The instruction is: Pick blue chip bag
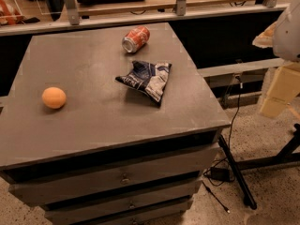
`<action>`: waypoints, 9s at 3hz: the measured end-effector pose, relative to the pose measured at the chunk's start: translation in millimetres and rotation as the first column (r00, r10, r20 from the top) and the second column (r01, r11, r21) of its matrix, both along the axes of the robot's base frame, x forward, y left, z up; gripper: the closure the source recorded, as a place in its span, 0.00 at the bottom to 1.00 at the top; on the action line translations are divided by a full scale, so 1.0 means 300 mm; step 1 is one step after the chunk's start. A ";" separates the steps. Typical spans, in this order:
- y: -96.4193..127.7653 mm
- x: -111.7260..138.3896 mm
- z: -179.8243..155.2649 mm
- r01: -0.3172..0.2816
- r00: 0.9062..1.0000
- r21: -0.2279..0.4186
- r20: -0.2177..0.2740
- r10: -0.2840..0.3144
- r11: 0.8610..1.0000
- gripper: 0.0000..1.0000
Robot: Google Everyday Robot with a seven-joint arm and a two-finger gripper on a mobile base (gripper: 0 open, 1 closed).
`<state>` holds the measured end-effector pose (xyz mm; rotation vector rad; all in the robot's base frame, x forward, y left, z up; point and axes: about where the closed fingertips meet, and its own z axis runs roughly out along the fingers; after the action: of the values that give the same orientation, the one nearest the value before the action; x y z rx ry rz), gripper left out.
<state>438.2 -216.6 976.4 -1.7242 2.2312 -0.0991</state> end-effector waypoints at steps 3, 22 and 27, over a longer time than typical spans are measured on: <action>0.025 0.016 -0.085 -0.062 0.996 0.255 0.071 0.045 0.965 0.00; 0.684 0.456 -0.323 0.058 0.980 0.691 0.097 -0.172 0.721 0.13; 0.841 0.474 -0.449 -0.019 0.992 0.738 0.096 -0.078 0.675 0.15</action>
Offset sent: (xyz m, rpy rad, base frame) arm -0.0041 0.0352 -0.0055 0.4435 -0.0337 0.1157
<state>580.2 35.8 841.6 -1.1752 1.8099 0.6081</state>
